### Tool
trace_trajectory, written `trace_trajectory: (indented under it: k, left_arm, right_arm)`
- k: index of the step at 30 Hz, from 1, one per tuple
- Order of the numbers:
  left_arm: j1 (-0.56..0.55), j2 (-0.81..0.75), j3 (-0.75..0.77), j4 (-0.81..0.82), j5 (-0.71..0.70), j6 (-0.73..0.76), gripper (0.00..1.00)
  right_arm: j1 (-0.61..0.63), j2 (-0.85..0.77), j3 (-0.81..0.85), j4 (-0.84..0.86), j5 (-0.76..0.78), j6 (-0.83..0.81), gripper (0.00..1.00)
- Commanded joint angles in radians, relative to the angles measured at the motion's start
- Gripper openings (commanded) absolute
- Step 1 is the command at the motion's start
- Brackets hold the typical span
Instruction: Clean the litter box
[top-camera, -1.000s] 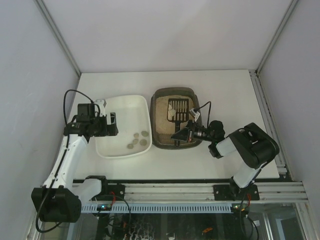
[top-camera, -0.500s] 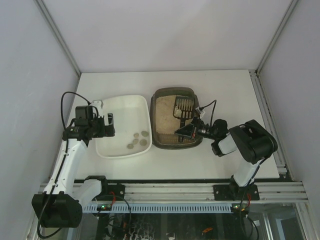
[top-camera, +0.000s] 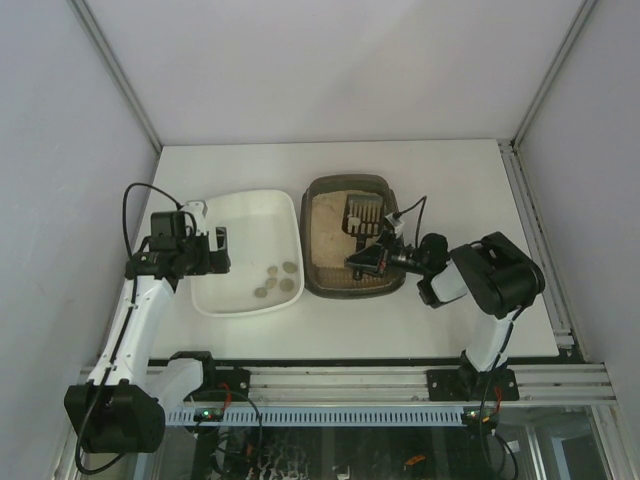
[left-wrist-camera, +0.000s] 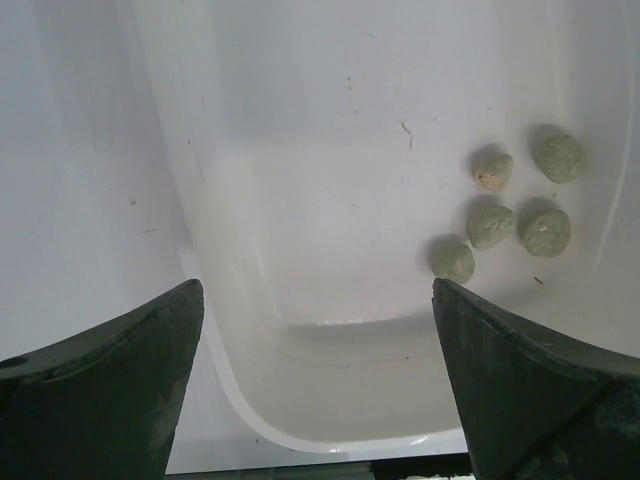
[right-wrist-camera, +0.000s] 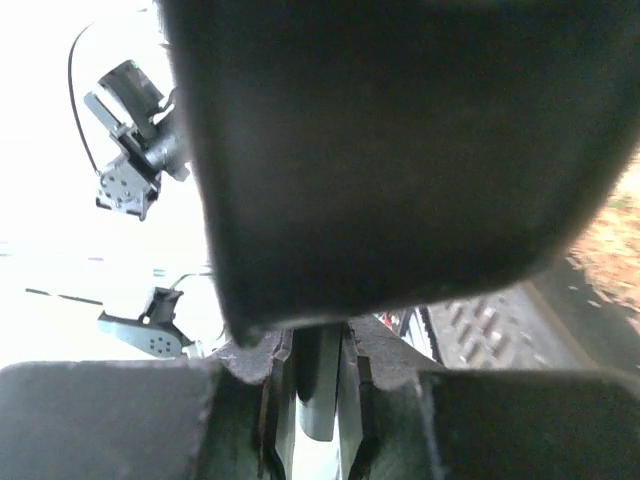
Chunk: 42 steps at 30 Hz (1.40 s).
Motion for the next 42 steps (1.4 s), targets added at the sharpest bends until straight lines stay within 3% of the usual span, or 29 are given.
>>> trace_trajectory:
  k: [1,6,12,15,17,21,27,31,34,36,39,42]
  left_arm:
    - [0.012,-0.022,-0.004,0.017,0.026,0.021,1.0]
    - [0.023,-0.029,-0.006,0.016,0.034,0.024,1.0]
    - [0.033,-0.03,-0.007,0.016,0.051,0.026,1.0]
    - [0.034,-0.028,-0.006,0.015,0.054,0.026,1.0]
    - [0.036,-0.027,-0.006,0.014,0.057,0.025,1.0]
    - [0.036,-0.022,-0.005,0.014,0.059,0.026,1.0]
    - [0.04,-0.023,-0.005,0.014,0.06,0.026,1.0]
    - [0.039,-0.018,-0.004,0.014,0.066,0.032,1.0]
    - [0.045,-0.016,0.008,0.014,0.022,0.044,1.0]
    - [0.086,-0.018,0.029,-0.014,0.102,0.085,1.0]
    - [0.188,0.011,0.091,-0.11,0.306,0.191,1.0]
    - [0.256,0.07,0.179,-0.219,0.399,0.266,1.0]
  right_arm:
    - [0.125,-0.04,0.084,-0.058,-0.028,-0.054,0.0]
    - [0.008,-0.013,0.044,0.078,-0.031,0.03,0.0]
    - [0.09,-0.019,0.072,-0.104,-0.067,-0.085,0.0]
    - [0.0,0.019,0.036,0.07,-0.06,0.036,0.0]
    - [-0.012,0.03,0.039,0.071,-0.059,0.03,0.0]
    - [0.081,0.031,0.064,-0.018,-0.074,-0.024,0.0]
    - [0.001,0.033,0.047,0.044,-0.066,0.027,0.0]
    - [0.098,-0.081,0.087,-0.318,-0.037,-0.205,0.0]
    - [0.073,-0.146,0.101,-0.378,-0.022,-0.206,0.0]
    - [0.057,-0.184,0.135,-0.472,-0.024,-0.229,0.0]
    - [0.092,-0.268,0.274,-0.921,0.02,-0.435,0.0]
    - [0.178,-0.329,0.491,-1.476,0.205,-0.716,0.0]
